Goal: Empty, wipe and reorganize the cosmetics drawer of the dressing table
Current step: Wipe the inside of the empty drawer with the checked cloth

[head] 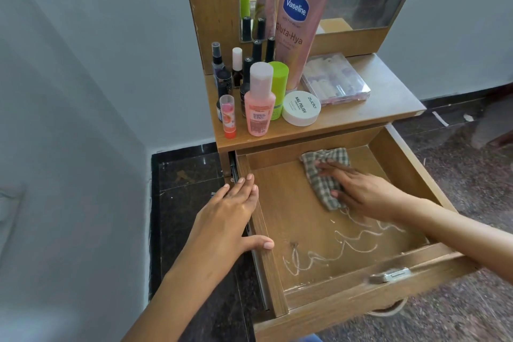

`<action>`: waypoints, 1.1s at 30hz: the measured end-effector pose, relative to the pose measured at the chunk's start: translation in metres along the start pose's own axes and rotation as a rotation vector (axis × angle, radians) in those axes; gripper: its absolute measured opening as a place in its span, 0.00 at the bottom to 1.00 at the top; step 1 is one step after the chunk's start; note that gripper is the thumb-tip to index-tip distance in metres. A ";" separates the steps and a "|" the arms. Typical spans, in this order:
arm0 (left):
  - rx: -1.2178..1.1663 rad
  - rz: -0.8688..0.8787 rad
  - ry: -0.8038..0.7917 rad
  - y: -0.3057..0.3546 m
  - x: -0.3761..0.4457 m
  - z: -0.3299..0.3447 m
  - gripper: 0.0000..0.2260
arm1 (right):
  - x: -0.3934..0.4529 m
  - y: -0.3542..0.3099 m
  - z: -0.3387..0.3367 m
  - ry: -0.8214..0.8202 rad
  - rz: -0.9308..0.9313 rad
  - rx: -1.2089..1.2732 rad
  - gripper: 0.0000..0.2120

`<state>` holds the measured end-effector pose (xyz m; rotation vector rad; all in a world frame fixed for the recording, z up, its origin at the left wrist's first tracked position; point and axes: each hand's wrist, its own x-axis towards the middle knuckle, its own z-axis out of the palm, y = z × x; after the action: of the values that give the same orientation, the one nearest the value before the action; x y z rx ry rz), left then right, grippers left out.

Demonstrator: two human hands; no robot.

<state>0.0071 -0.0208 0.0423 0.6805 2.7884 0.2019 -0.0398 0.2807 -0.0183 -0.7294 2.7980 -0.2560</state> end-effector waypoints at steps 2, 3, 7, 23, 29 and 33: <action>-0.009 -0.010 0.002 0.000 0.000 0.001 0.44 | -0.001 0.001 0.002 -0.061 0.077 0.187 0.23; -0.018 -0.014 0.001 -0.001 0.000 0.002 0.43 | 0.000 -0.003 0.004 -0.069 0.103 0.277 0.23; -0.034 -0.010 0.017 -0.001 -0.001 0.003 0.43 | 0.007 -0.032 0.008 -0.086 0.083 0.387 0.29; -0.091 0.018 0.080 -0.002 -0.005 0.005 0.42 | 0.030 -0.041 0.014 -0.116 -0.167 -0.072 0.33; -0.077 0.022 0.068 -0.002 -0.003 0.005 0.43 | -0.005 0.005 0.001 -0.117 0.071 -0.056 0.38; -0.050 0.022 0.063 -0.002 -0.002 0.003 0.43 | 0.000 -0.020 0.012 -0.105 0.228 0.242 0.35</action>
<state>0.0085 -0.0234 0.0390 0.7053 2.8259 0.3007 -0.0272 0.2622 -0.0256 -0.3551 2.6568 -0.4873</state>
